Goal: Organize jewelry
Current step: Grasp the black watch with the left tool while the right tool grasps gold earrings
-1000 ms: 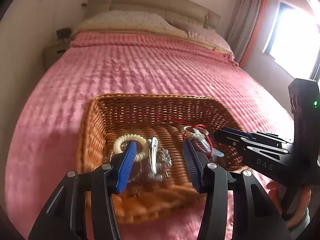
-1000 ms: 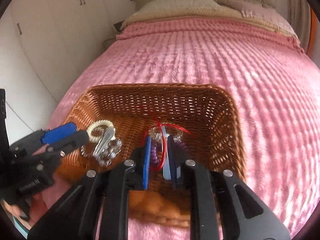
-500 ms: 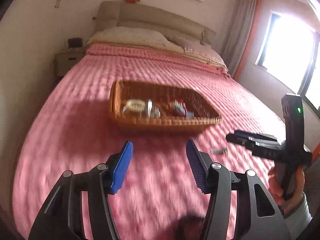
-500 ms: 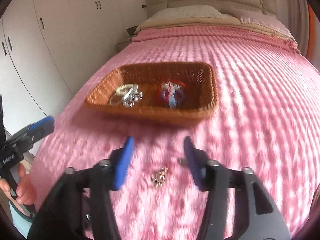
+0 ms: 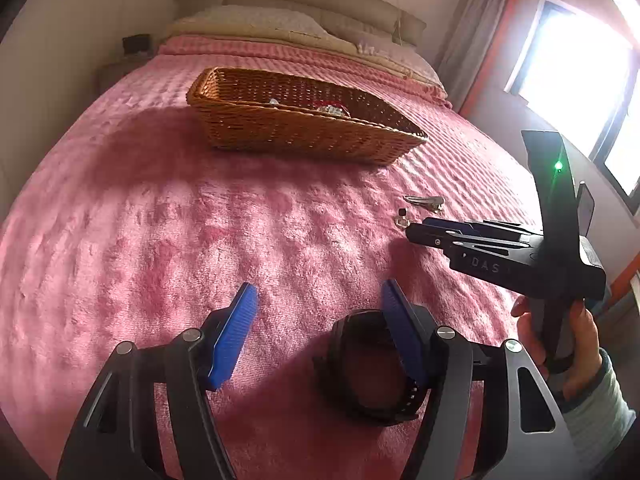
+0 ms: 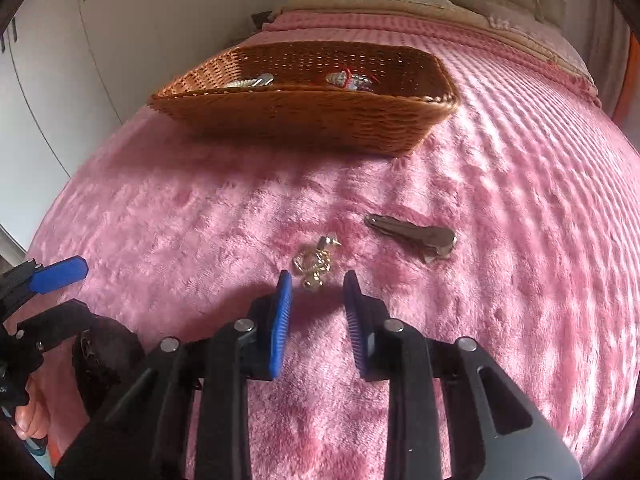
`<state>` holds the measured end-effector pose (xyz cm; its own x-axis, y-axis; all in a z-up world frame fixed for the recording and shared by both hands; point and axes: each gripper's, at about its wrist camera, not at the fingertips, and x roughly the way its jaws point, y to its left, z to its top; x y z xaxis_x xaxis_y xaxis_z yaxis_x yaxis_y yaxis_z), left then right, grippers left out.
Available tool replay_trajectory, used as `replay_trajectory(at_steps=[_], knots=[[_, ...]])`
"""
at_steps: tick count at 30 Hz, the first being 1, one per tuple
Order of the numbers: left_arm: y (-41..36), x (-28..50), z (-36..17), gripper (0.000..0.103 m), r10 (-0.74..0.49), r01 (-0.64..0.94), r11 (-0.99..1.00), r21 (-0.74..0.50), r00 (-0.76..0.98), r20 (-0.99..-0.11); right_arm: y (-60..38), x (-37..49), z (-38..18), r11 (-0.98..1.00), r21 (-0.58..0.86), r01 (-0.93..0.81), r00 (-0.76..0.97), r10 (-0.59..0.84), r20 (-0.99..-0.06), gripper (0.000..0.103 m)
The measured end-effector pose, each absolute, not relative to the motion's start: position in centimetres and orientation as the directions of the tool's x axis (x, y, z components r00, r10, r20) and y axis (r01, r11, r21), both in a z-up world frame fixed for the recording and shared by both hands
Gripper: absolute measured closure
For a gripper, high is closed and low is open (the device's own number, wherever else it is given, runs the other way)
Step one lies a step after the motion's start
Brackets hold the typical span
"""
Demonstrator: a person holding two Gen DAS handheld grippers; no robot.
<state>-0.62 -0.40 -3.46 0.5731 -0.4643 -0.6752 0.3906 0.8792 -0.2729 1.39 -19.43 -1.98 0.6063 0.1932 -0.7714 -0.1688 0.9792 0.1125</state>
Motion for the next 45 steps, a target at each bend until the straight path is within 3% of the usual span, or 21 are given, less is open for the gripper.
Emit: replay_trajectory(at_steps=[5,11,28,29,30,31,34,36,41,45], knots=[[0.3,-0.9,-3.5,0.041,-0.492,0.393,0.867,-0.306,0.573,-0.656,-18.7,2.3,-2.5,0.981,0.081,-0.176,0.58,0.17,-0.796,0.094],[0.9,-1.4,-3.2,0.041,-0.506,0.398,0.86,-0.32,0.579,-0.639,-19.8,0.0,-2.2,0.98,0.103,-0.168,0.596,0.184,-0.782,0.094],[0.8,-2.6,-4.4,0.042,-0.498,0.44,0.85,-0.289,0.494,-0.712,-22.0,-4.4,-2.3,0.967,0.194,-0.167,0.592,0.256,-0.764,0.093],[0.4,-2.6,-4.6,0.046,-0.479,0.437,0.858,-0.269,0.494,-0.726,-21.9,-4.6,-2.5,0.968,0.189,-0.166,0.591,0.252,-0.766,0.093],[-0.4,-2.4,-4.8,0.058,-0.449,0.429,0.87,-0.241,0.49,-0.747,-21.9,-4.7,-2.5,0.971,0.18,-0.16,0.594,0.241,-0.768,0.093],[-1.0,-2.1,-5.0,0.063,-0.432,0.428,0.876,-0.224,0.484,-0.761,-21.9,-4.9,-2.5,0.973,0.172,-0.155,0.597,0.231,-0.768,0.092],[-2.4,-2.1,-5.4,0.067,-0.374,0.42,0.893,-0.158,0.502,-0.78,-22.0,-5.9,-2.5,0.974,0.171,-0.149,0.607,0.226,-0.762,0.084],[-2.9,-2.3,-5.4,0.089,-0.334,0.406,0.907,-0.112,0.531,-0.779,-22.3,-6.5,-2.4,0.976,0.166,-0.139,0.615,0.216,-0.758,0.079],[-0.9,-2.1,-4.9,0.094,-0.339,0.322,0.93,-0.178,0.56,-0.756,-22.7,-6.4,-2.3,0.979,0.167,-0.12,0.623,0.205,-0.755,0.057],[1.1,-1.7,-4.3,0.094,-0.286,0.243,0.955,-0.169,0.605,-0.743,-21.6,-6.0,-2.3,0.984,0.129,-0.124,0.625,0.178,-0.76,0.057]])
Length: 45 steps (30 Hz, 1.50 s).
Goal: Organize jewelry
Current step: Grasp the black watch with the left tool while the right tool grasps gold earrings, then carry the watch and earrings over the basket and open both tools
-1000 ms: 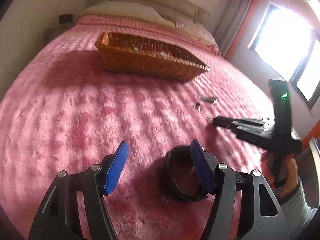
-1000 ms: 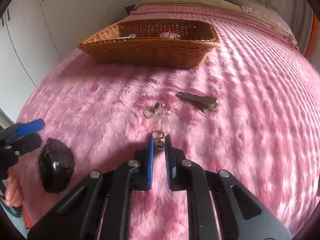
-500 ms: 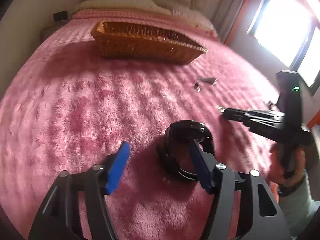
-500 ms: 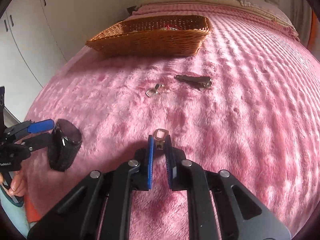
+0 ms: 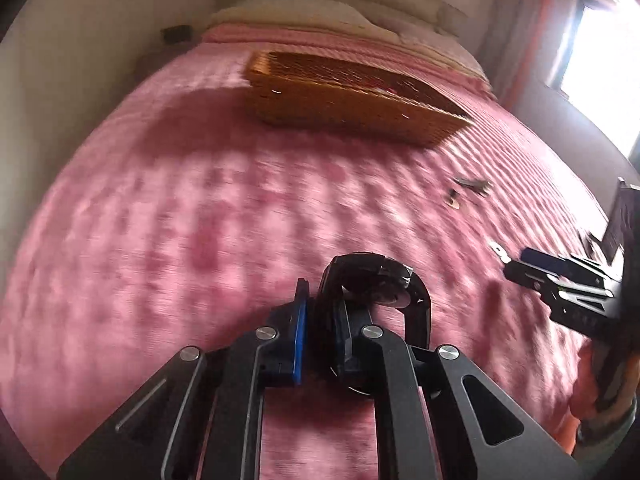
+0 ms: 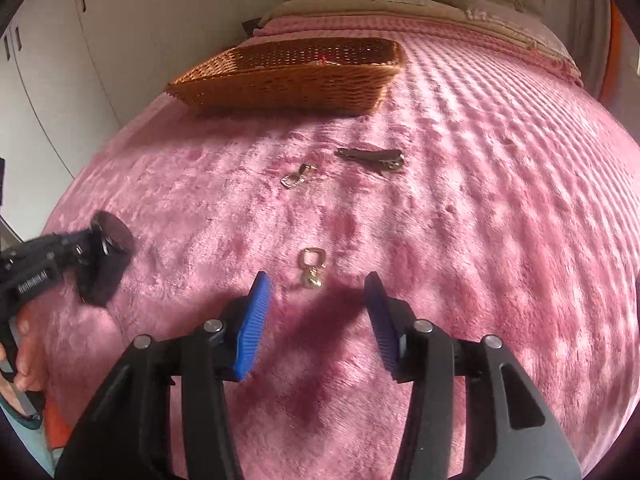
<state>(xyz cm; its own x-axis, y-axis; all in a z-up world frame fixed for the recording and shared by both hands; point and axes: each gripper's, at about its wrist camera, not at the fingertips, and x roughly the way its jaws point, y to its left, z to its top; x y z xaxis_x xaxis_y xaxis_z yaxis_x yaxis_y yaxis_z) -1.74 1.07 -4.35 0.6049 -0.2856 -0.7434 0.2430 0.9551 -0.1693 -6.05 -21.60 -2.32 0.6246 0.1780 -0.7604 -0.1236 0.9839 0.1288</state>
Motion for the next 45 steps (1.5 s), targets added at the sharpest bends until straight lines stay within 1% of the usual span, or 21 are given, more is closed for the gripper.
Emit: replay_trajectory(at_steps=[2,4,5,6,8,9,10,11,12,13,14,16,21,26,30,33,37,39,42,45], knots=[[1.8,-1.3,-4.8,0.094,-0.283,0.227,0.957,-0.181,0.591,-0.755,-20.9,-5.6,-2.6,0.985,0.116,-0.124,0.616,0.168,-0.769,0.058],[2.2,-1.3,-5.1,0.093,-0.295,0.23,0.954,-0.194,0.587,-0.754,-20.6,-5.4,-2.9,0.987,0.108,-0.118,0.618,0.158,-0.771,0.065],[2.1,-1.5,-5.1,0.091,-0.3,0.239,0.952,-0.193,0.585,-0.753,-20.5,-5.4,-3.1,0.989,0.097,-0.116,0.618,0.148,-0.772,0.065],[2.1,-1.6,-5.0,0.084,-0.307,0.249,0.949,-0.194,0.581,-0.753,-20.5,-5.5,-3.0,0.989,0.098,-0.115,0.622,0.148,-0.769,0.067],[1.7,-1.8,-5.2,0.079,-0.321,0.276,0.942,-0.192,0.57,-0.756,-20.6,-5.7,-3.0,0.988,0.1,-0.113,0.628,0.15,-0.763,0.075],[1.5,-2.0,-5.2,0.078,-0.316,0.285,0.942,-0.177,0.575,-0.755,-20.7,-5.7,-3.0,0.988,0.102,-0.113,0.629,0.15,-0.762,0.078],[1.3,-2.0,-5.3,0.077,-0.314,0.288,0.942,-0.172,0.576,-0.755,-20.7,-5.7,-3.0,0.988,0.105,-0.113,0.63,0.153,-0.761,0.086],[1.1,-2.0,-5.3,0.076,-0.31,0.29,0.943,-0.166,0.578,-0.754,-20.6,-5.7,-3.0,0.988,0.105,-0.117,0.63,0.156,-0.761,0.093],[1.0,-2.1,-5.3,0.081,-0.304,0.291,0.944,-0.156,0.582,-0.754,-20.5,-5.8,-3.0,0.988,0.102,-0.119,0.631,0.154,-0.761,0.094],[0.8,-2.2,-5.3,0.084,-0.297,0.292,0.945,-0.146,0.585,-0.755,-20.3,-5.8,-3.0,0.988,0.094,-0.121,0.633,0.15,-0.759,0.094],[0.7,-2.3,-5.3,0.09,-0.286,0.288,0.948,-0.135,0.591,-0.754,-20.2,-5.9,-3.0,0.989,0.085,-0.12,0.639,0.143,-0.756,0.094],[1.0,-2.5,-5.2,0.093,-0.303,0.289,0.945,-0.154,0.593,-0.746,-20.1,-6.2,-2.8,0.988,0.09,-0.123,0.645,0.149,-0.75,0.094],[1.5,-2.9,-4.6,0.093,-0.322,0.292,0.941,-0.171,0.616,-0.719,-20.4,-6.8,-1.6,0.982,0.144,-0.125,0.661,0.191,-0.726,0.094],[2.4,-3.1,-3.0,0.093,-0.352,0.283,0.935,-0.216,0.649,-0.674,-20.4,-7.2,1.0,0.978,0.158,-0.135,0.697,0.207,-0.687,0.094],[2.8,-2.6,-0.5,0.093,-0.37,0.282,0.929,-0.24,0.687,-0.626,-20.5,-7.2,4.0,0.977,0.156,-0.143,0.741,0.21,-0.638,0.094],[2.8,-1.2,2.3,0.093,-0.379,0.294,0.925,-0.24,0.726,-0.574,-20.8,-6.4,6.6,0.976,0.159,-0.148,0.778,0.214,-0.591,0.094],[2.0,2.1,5.6,0.093,-0.379,0.305,0.925,-0.225,0.764,-0.523,-21.3,-3.2,10.4,0.977,0.151,-0.153,0.825,0.21,-0.524,0.094],[1.2,4.4,7.2,0.093,-0.377,0.311,0.926,-0.214,0.777,-0.504,-21.3,-1.3,11.5,0.976,0.151,-0.154,0.836,0.211,-0.506,0.094],[0.0,8.3,8.6,0.093,-0.375,0.313,0.927,-0.208,0.791,-0.483,-21.3,2.9,12.7,0.975,0.161,-0.156,0.836,0.217,-0.503,0.094],[-0.9,12.0,8.9,0.093,-0.371,0.302,0.928,-0.218,0.795,-0.48,-21.3,7.7,12.4,0.968,0.193,-0.161,0.811,0.241,-0.533,0.094]])
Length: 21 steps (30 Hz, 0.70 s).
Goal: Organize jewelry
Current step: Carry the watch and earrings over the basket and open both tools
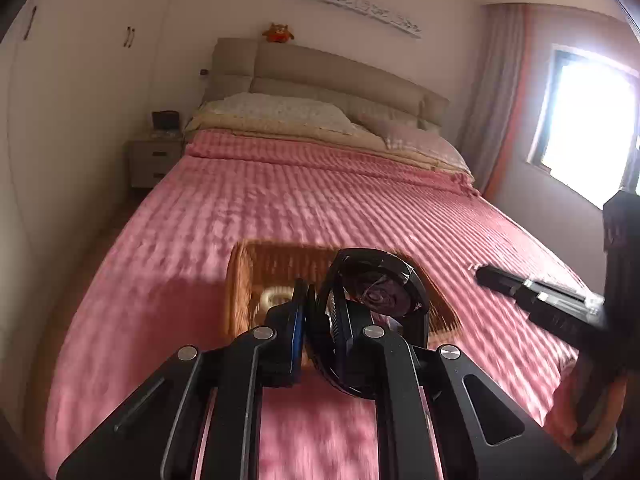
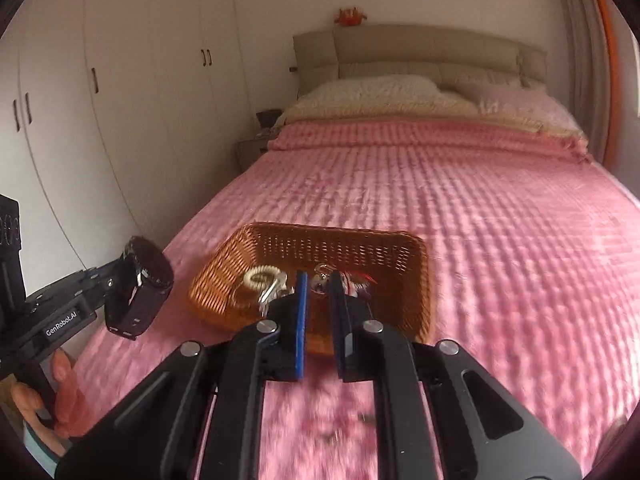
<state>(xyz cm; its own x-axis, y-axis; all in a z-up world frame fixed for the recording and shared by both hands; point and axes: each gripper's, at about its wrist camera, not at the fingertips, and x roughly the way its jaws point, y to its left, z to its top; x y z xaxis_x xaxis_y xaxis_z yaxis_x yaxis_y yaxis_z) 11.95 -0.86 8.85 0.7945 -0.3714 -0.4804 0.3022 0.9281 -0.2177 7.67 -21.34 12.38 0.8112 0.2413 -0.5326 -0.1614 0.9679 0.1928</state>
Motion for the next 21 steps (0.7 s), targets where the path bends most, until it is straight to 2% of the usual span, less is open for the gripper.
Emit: replay_trajectory(at_steps=[3,9,17,19,21], knots=[[-1.8,16.7,7.4,0.093,-0.371,0.281,0.927,-0.248,0.778,-0.507,-21.3,12.4,10.8,0.957,0.24,-0.164,0.765,0.277,-0.582,0.094],[-3.3,21.2,3.2,0.092,-0.349,0.246,0.936,-0.251,0.741,-0.573,-20.9,18.3,5.5,0.944,0.307,-0.124,0.681,0.305,-0.665,0.094],[-3.5,22.8,0.4,0.09,-0.328,0.24,0.944,-0.224,0.714,-0.618,-20.3,19.6,2.1,0.947,0.3,-0.119,0.64,0.304,-0.705,0.094],[-3.5,22.8,0.2,0.087,-0.331,0.245,0.944,-0.223,0.71,-0.621,-20.1,19.6,2.1,0.949,0.288,-0.127,0.647,0.3,-0.701,0.093],[-3.4,22.7,0.2,0.073,-0.354,0.257,0.935,-0.244,0.706,-0.613,-20.0,19.7,2.1,0.949,0.284,-0.135,0.648,0.301,-0.7,0.093]])
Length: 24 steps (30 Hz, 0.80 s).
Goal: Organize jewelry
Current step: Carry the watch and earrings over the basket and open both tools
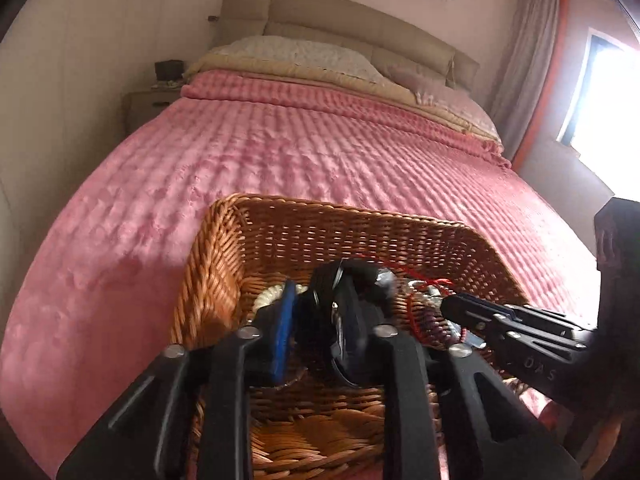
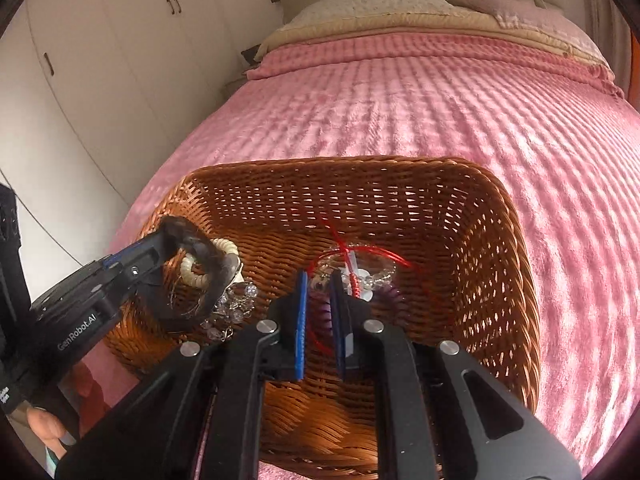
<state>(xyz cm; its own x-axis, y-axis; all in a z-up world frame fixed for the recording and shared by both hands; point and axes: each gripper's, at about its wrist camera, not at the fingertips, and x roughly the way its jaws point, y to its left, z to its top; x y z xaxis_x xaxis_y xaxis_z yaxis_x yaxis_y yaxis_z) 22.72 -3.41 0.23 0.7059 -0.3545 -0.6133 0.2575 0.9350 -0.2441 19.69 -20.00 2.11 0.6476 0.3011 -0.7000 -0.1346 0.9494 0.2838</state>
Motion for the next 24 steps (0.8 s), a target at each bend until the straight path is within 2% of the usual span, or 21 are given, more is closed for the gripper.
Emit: replay_trajectory(at_steps=[2,4,7,16,18,24], knots=[[-3.2,22.2,0.8,0.068,-0.368,0.271,0.93,-0.25,0.717,-0.592,-20.0,19.7,2.0,0.946,0.295,-0.134,0.637,0.31,-0.706,0.086],[-2.9,21.6,1.5,0.067,-0.364,0.27,0.931,-0.245,0.733,-0.574,-20.3,19.5,2.0,0.943,0.307,-0.128,0.642,0.315,-0.699,0.078],[-2.1,20.8,2.4,0.058,-0.392,0.28,0.918,-0.28,0.746,-0.539,-20.8,19.1,2.4,0.941,0.316,-0.117,0.661,0.312,-0.683,0.068],[-0.4,16.0,5.5,0.058,-0.482,0.339,0.865,-0.37,0.764,-0.428,-23.0,14.8,5.2,0.935,0.339,-0.108,0.712,0.311,-0.63,0.068],[-0.5,13.9,5.9,0.055,-0.506,0.364,0.852,-0.376,0.759,-0.41,-24.0,12.8,5.5,0.939,0.328,-0.105,0.723,0.299,-0.623,0.068],[-2.4,8.8,4.7,0.054,-0.559,0.421,0.825,-0.377,0.706,-0.434,-26.8,7.2,5.2,0.971,0.23,-0.072,0.735,0.207,-0.645,0.068]])
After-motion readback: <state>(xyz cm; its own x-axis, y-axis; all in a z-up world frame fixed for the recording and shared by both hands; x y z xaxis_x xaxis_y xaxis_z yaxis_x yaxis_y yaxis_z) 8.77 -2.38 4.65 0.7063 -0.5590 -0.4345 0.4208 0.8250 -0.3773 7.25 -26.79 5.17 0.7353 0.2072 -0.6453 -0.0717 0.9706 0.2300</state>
